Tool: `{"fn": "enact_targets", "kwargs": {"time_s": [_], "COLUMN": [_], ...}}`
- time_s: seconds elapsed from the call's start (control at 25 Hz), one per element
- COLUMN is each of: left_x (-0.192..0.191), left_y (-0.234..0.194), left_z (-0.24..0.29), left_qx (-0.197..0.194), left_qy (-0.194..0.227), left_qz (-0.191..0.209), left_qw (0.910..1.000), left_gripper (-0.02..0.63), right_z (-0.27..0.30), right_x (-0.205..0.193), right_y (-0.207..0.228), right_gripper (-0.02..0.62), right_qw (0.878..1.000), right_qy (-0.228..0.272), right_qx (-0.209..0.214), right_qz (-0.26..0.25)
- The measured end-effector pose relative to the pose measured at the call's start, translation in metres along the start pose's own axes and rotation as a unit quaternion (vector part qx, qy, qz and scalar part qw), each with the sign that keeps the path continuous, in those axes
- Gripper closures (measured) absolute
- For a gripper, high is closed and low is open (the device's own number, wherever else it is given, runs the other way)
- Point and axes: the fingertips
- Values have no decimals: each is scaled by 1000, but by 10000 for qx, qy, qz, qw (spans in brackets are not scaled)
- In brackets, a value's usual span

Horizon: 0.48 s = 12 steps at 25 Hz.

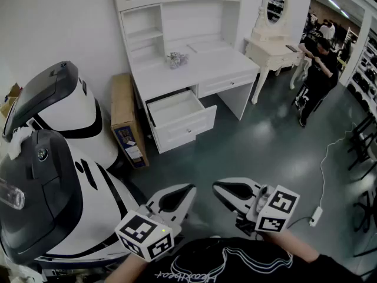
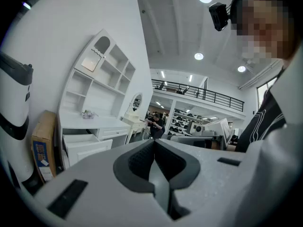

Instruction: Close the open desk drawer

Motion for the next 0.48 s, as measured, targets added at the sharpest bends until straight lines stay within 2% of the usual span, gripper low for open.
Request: {"fn": "enact_targets", "kwargs": {"time_s": [0.16,0.48], "left_x": [3,2], "left_y": [0,-10], "left_z": [-20,-42], "left_qx": [53,61], "left_qy": [-3,40], "left_qz": [22,14], "left_qw": [10000,10000], "left_gripper": [600,600], "right_z": [10,21], "right_x": [1,-1], "right_y": [-21,-25], "right_gripper": [591,591], "right_qw": [9999,9998], "right_qy": [-22,67], "right_qx": [69,-171], "right_qz": [-97,-63]}}
Point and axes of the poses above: the fingertips, and each gripper's own axes: z forward along the fingers, y to its right, x out of its top, and after that the axes turned 1 degree about -y, right-handed
